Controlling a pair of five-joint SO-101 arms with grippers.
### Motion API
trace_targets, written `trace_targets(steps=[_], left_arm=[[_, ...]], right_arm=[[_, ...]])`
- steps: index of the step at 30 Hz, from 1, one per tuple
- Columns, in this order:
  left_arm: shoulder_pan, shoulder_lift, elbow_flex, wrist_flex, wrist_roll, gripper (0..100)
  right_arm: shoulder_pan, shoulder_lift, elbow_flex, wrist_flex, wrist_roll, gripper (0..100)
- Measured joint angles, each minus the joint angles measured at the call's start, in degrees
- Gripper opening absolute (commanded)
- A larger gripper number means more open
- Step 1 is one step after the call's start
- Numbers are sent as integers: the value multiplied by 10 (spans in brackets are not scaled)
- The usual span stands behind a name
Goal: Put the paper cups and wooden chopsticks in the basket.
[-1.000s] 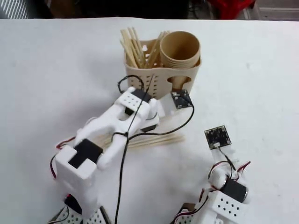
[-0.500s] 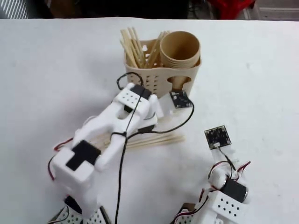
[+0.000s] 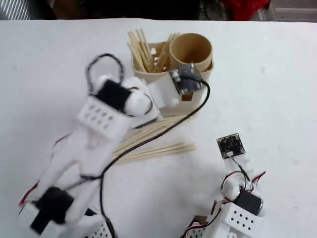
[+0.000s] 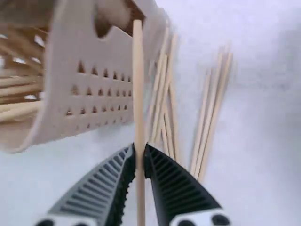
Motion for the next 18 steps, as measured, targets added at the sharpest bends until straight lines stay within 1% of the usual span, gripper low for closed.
trace_targets(steps=[4,7,11,16,18], left_arm=[[0,-31,-88,-9,51,23],[0,-36,-138,-63,117,23],[0,-37,-152,-185,178,23],[-2,-22,-152,-359,196,23],[-13,-1,-149,-415,200,23]], right_arm=[[0,0,0,0,0,17],[0,0,0,0,0,17],[0,0,0,0,0,17],[0,0,0,0,0,17],[0,0,0,0,0,17]])
